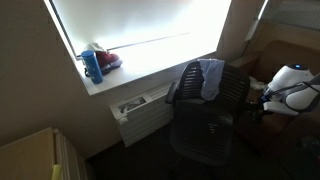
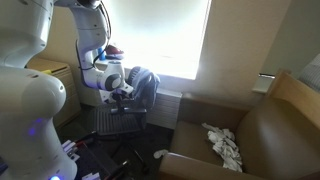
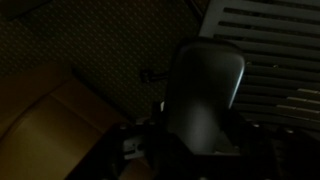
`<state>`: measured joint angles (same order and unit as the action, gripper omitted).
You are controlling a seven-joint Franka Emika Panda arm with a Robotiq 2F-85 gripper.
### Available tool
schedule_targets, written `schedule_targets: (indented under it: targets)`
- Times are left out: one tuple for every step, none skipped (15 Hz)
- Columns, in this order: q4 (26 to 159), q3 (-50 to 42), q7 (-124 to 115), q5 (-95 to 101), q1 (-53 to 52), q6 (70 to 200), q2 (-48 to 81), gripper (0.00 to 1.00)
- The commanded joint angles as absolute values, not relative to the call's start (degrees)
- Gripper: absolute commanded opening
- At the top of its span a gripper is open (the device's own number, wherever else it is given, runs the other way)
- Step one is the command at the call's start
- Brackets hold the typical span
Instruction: Rotate the black chair
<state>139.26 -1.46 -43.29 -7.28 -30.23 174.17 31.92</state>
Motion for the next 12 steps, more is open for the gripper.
schedule_targets:
  targets:
    - [139.1, 0.0, -39.4, -7.5, -27.3, 170.9, 31.4, 0.35]
    - [139.4, -1.4, -37.0, -5.3, -28.1, 169.9, 30.8, 0.35]
    - [139.8, -2.0, -34.8, -3.8, -27.8, 168.4, 29.9, 0.35]
    - [140.2, -1.2, -32.4, -3.3, -25.4, 166.9, 28.6, 0.35]
    - [140.8, 0.5, -28.6, -3.2, -21.2, 165.8, 26.8, 0.35]
    - [141.1, 2.2, -25.6, -1.4, -16.4, 164.9, 25.3, 0.35]
    - [140.9, 3.6, -22.7, -0.7, -13.1, 163.7, 24.4, 0.35]
    - [140.2, 5.2, -19.4, 0.1, -9.6, 162.5, 23.8, 0.35]
    - [139.7, 6.6, -15.8, 0.8, -6.2, 160.8, 22.9, 0.35]
    - [139.5, 6.2, -12.1, 0.9, -4.5, 158.2, 21.6, 0.35]
    - [139.1, 4.6, -8.1, 0.4, -4.1, 155.3, 20.4, 0.35]
    - [138.4, 3.4, -6.5, 1.5, -4.1, 153.1, 20.4, 0.35]
